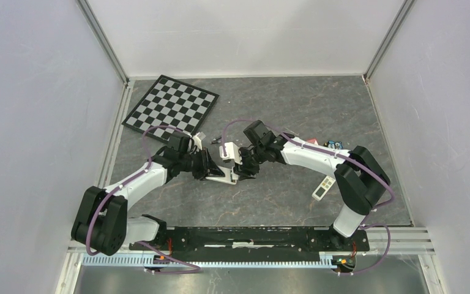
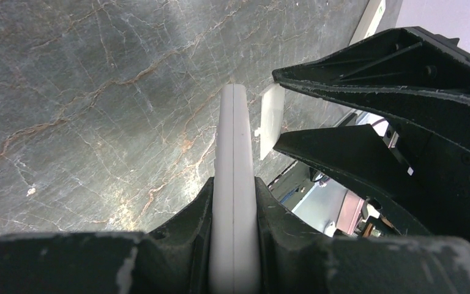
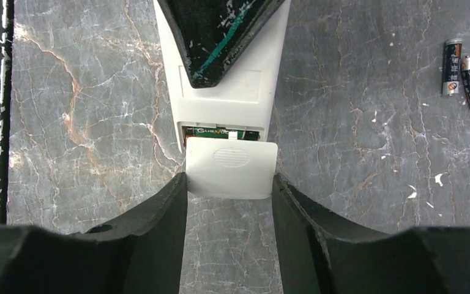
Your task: Load the batteries into the remote control
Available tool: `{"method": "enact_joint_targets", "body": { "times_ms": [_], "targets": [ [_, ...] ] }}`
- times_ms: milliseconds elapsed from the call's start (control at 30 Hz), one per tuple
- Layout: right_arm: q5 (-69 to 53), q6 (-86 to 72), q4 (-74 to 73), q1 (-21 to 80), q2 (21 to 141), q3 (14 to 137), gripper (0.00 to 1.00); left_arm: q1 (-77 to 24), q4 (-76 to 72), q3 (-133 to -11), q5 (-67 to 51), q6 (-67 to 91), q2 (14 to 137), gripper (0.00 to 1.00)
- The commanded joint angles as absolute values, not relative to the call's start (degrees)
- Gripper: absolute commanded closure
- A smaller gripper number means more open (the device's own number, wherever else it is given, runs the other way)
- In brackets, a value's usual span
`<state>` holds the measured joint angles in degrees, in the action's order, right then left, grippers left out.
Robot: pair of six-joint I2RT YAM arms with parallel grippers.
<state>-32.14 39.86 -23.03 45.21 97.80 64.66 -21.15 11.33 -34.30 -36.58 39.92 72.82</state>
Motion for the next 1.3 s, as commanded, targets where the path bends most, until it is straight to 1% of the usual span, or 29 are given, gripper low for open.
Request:
{"method": "enact_joint_targets", "body": {
  "times_ms": [0,567,1267],
  "targets": [
    [-33.67,40.59,-21.98,45.96,97.09,65.34,0.59,-21.44,8.52,-34.36,-38.16,42.19,71.73,0.98],
    [-31.33,41.31,-22.59,46.58,99.04,65.94,0.59,-21.42,9.57,-35.03,-38.92,42.28,71.25,0.98],
    [-32.16,40.88,-21.10,47.44,99.06,66.95,0.59,-21.42,9.32,-35.37,-39.90,43.55,71.39,0.98]
  ]
}}
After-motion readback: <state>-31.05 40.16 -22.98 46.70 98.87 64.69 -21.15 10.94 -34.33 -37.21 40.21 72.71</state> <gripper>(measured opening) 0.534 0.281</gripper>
